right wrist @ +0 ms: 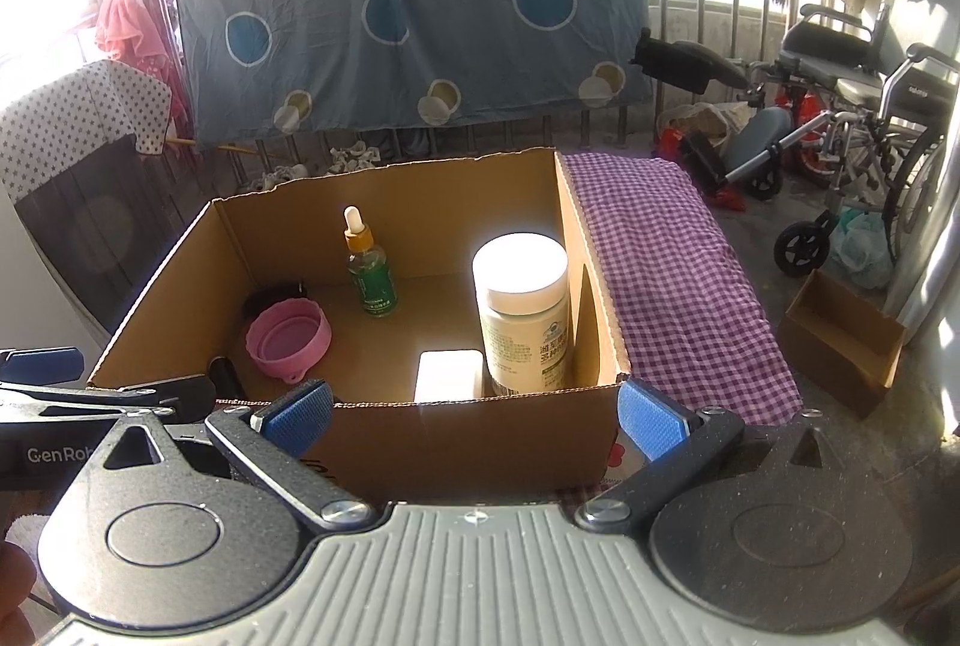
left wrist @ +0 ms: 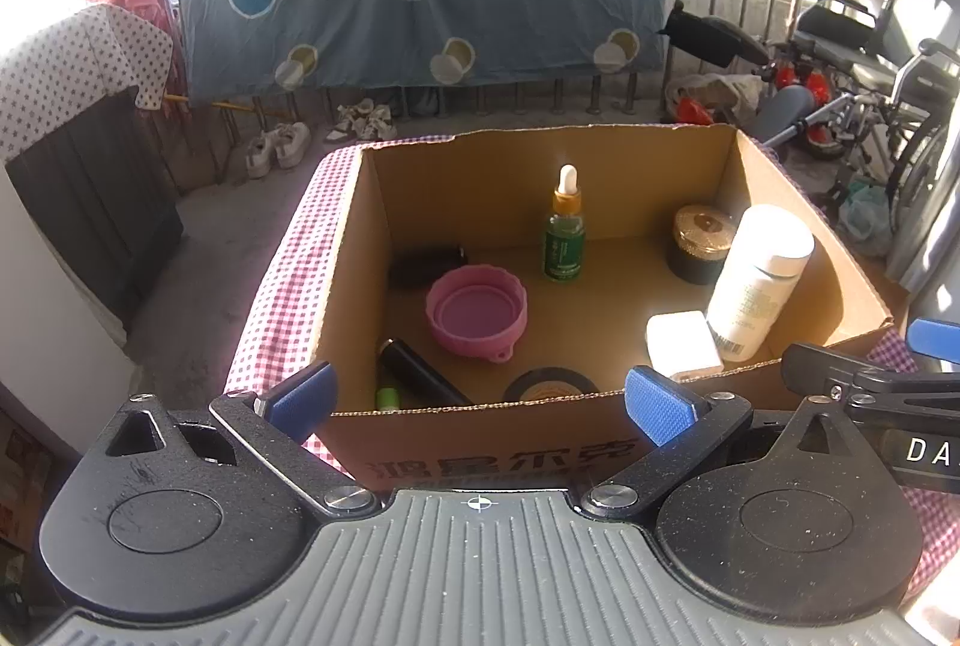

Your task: Organize rigid objects

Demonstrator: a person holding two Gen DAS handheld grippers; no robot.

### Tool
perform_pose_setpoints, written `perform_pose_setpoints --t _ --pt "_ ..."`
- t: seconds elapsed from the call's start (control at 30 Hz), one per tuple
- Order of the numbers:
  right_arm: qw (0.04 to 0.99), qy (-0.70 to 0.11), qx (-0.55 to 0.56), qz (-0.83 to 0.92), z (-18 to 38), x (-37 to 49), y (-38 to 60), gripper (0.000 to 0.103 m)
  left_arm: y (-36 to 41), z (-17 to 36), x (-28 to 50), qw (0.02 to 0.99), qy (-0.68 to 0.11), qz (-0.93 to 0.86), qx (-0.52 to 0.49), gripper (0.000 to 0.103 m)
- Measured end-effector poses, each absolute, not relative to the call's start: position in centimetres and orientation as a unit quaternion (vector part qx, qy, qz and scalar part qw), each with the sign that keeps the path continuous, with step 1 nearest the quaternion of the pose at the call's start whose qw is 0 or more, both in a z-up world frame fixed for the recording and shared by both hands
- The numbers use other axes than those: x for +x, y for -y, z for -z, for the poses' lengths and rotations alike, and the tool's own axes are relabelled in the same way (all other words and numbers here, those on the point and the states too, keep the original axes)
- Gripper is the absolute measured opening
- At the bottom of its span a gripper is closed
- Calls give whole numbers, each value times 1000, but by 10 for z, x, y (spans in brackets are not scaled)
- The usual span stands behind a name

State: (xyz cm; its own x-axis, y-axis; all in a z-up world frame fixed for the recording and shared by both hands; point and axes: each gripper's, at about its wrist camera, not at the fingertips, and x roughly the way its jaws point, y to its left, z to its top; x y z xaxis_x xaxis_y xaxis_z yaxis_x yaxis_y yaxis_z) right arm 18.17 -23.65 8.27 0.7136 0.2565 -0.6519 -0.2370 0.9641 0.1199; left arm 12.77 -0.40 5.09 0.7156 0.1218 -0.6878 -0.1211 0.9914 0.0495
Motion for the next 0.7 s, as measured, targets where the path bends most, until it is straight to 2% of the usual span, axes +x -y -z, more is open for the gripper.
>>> perform_pose_setpoints --t 0.7 --pt "925 -355 9 -132 -82 182 233 103 1 -49 127 924 -375 -68 -1 102"
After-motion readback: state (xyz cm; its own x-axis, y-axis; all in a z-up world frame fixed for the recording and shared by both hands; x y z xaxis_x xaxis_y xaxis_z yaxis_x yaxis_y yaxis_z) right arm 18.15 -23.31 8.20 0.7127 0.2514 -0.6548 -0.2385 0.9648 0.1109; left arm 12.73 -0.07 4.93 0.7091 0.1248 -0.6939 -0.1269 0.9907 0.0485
